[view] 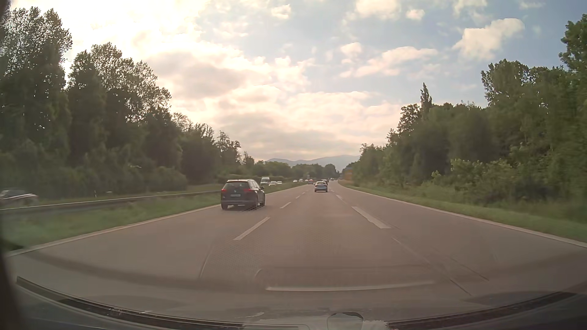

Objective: Follow the waypoints while adhering to traffic rules and regulations

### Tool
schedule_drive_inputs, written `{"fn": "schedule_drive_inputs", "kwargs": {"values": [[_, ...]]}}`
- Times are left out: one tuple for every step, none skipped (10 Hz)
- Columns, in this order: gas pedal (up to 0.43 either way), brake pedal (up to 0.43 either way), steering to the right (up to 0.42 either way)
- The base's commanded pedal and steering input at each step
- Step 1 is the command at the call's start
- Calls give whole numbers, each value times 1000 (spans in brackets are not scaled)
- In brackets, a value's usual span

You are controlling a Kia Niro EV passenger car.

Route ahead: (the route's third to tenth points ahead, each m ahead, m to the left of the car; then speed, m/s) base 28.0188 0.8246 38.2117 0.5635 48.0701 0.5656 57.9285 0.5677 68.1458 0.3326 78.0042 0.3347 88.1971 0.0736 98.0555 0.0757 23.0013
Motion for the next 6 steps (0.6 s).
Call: {"fn": "schedule_drive_inputs", "kwargs": {"values": [[150,0,1],[150,0,1],[150,0,1],[150,0,1],[150,0,1],[150,0,1]]}}
